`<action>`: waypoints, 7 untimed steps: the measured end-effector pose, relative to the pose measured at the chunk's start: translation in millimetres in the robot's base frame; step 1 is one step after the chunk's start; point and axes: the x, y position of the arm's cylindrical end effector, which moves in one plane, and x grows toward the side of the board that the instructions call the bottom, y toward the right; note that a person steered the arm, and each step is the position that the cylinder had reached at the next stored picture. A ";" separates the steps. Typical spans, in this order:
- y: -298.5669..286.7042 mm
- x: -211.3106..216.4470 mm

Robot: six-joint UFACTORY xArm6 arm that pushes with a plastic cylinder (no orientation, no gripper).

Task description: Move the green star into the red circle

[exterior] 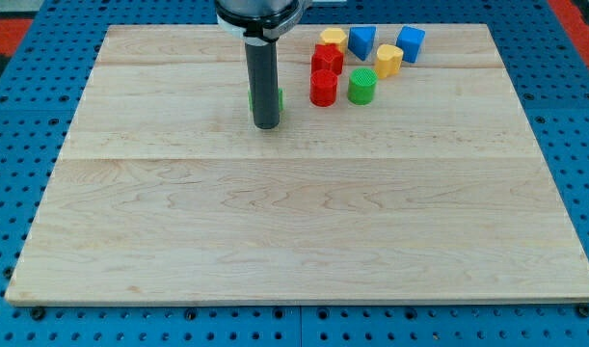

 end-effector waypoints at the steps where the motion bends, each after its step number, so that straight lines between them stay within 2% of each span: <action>1: -25.0 11.3; 2: -81.3 -45.4; 4: -4.0 -59.1; 5: -38.6 -52.1; 6: -47.1 -8.2; 7: 30.5 -8.8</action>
